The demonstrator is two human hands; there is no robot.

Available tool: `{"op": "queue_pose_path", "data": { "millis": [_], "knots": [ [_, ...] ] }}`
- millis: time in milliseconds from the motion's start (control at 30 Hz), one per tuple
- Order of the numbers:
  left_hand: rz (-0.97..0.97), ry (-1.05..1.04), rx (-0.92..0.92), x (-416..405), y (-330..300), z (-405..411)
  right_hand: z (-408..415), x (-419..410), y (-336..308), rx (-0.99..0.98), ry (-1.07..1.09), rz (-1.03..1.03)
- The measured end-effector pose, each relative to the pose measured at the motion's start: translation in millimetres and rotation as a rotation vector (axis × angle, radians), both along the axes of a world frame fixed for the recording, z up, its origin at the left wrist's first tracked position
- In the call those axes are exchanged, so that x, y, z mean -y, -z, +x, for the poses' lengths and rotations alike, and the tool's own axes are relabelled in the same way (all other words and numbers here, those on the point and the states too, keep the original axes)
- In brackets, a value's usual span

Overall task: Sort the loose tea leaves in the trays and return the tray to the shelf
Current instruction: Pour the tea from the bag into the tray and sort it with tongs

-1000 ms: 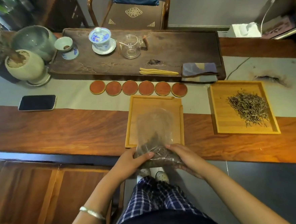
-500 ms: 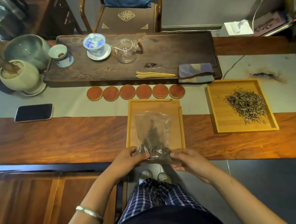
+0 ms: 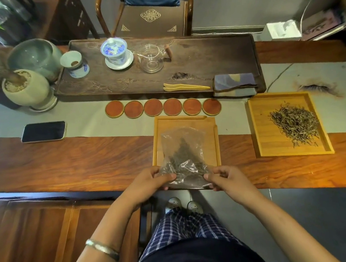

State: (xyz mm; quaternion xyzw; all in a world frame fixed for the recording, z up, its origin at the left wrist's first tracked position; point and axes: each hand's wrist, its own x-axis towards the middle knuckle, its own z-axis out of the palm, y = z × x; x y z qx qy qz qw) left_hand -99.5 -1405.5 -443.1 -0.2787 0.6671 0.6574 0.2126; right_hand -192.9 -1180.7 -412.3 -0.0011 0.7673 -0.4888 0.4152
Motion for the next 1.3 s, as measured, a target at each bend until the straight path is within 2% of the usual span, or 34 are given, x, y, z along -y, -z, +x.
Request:
{"op": "queue_pose_path", "data": {
  "millis": [433,567,900,1300],
  "knots": [
    [-0.09,0.06,-0.052,8,-25,-11,-5,4,-16,0.027,0.128,-0.029],
    [-0.129,0.055,-0.12,9,-32,-13,-6,6,-22,0.048,0.164,-0.047],
    [-0.164,-0.027,-0.261,11,-45,-14,-7,11,-43,-0.127,0.136,-0.101],
    [-0.217,-0.052,-0.355,5,-63,-15,-8,7,-46,-0.214,0.152,-0.169]
  ]
}}
